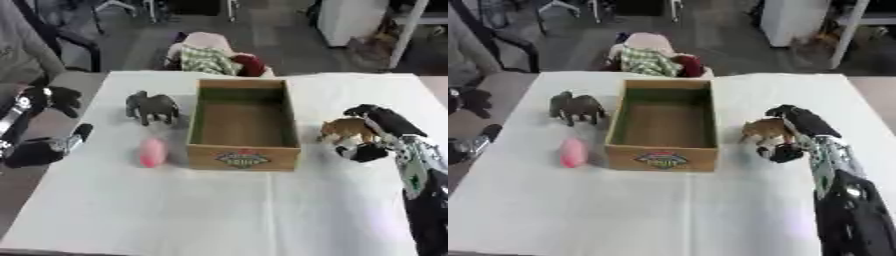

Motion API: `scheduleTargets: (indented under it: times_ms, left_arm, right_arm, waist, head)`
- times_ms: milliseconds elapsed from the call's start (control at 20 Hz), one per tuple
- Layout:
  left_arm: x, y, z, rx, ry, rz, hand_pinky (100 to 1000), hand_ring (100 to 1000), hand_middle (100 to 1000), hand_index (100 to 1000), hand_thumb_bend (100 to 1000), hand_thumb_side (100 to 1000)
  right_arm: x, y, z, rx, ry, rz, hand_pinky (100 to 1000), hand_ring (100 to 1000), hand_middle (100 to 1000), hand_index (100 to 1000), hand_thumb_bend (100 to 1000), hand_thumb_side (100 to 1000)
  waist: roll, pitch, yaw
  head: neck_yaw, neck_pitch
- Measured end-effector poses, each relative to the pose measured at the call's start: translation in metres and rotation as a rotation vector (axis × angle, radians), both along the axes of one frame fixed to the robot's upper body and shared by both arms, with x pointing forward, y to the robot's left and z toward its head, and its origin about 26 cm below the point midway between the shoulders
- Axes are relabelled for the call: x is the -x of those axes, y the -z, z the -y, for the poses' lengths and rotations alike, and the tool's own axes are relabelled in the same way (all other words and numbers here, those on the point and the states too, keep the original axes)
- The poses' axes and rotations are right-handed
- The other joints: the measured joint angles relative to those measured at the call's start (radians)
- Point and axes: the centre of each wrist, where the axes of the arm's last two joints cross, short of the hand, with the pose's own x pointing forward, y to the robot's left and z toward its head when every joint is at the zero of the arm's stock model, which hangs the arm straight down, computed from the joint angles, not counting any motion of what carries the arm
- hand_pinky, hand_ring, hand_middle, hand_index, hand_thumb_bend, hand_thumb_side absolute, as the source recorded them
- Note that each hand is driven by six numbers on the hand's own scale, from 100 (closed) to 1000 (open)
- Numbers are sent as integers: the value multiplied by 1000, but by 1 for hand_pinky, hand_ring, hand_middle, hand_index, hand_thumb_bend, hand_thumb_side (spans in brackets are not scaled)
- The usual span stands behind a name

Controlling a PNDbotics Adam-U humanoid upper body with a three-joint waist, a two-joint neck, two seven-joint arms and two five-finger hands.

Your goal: Pick up objects on the table and place them in the box.

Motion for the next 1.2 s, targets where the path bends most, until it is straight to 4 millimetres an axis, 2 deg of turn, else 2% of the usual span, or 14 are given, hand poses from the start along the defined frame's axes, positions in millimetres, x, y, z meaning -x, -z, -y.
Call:
scheduleTargets:
  times_ms: [50,100,150,350,400,500,600,650,700,750,800,1000,1200]
  left_arm:
    - [0,0,0,0,0,0,854,612,608,769,337,124]
    - [0,0,0,0,0,0,854,612,608,769,335,124]
    - [0,0,0,0,0,0,854,612,608,769,335,124]
    - [0,0,0,0,0,0,854,612,608,769,335,124]
    - [0,0,0,0,0,0,854,613,608,769,333,124]
    - [0,0,0,0,0,0,854,613,608,769,333,123]
    - [0,0,0,0,0,0,854,613,609,769,334,124]
    - [0,0,0,0,0,0,854,613,609,769,333,124]
    - [0,0,0,0,0,0,854,613,609,769,333,123]
    - [0,0,0,0,0,0,854,613,609,769,332,123]
    - [0,0,0,0,0,0,853,613,609,769,331,123]
    - [0,0,0,0,0,0,853,614,609,769,332,123]
    - [0,0,0,1,1,0,853,614,609,769,330,123]
  right_arm:
    - [0,1,0,4,2,0,795,831,793,878,397,262]
    - [1,3,0,6,2,1,704,737,737,840,361,261]
    - [1,3,-1,7,2,2,682,705,714,823,362,254]
    - [2,5,-1,1,7,6,682,705,714,823,362,254]
    - [2,5,-1,0,7,7,521,553,576,729,313,244]
    - [2,5,-1,-1,7,9,488,527,549,710,300,239]
    - [2,5,-1,-9,7,12,311,407,455,629,260,225]
    - [2,5,-1,-14,8,15,257,354,412,591,236,230]
    - [2,5,-1,-21,8,19,257,354,411,591,247,218]
    - [2,5,-1,-28,9,23,167,281,350,538,233,206]
    - [2,5,-1,-36,8,29,131,250,322,514,228,201]
    - [1,0,-2,-68,-2,63,100,216,289,489,222,188]
    - [-1,-16,-12,-108,-42,117,100,207,276,486,204,157]
  waist:
    - [0,0,0]
    - [0,0,0]
    - [0,0,0]
    - [0,1,0]
    - [0,1,0]
    - [0,1,0]
    - [0,1,0]
    - [0,1,0]
    - [0,1,0]
    - [0,1,0]
    - [-1,1,0]
    - [-1,1,1]
    - [-1,1,3]
  head:
    - [0,0]
    - [0,0]
    - [0,0]
    - [0,0]
    - [0,0]
    - [0,0]
    - [0,0]
    - [0,0]
    - [0,0]
    - [0,0]
    - [0,0]
    - [0,0]
    - [0,0]
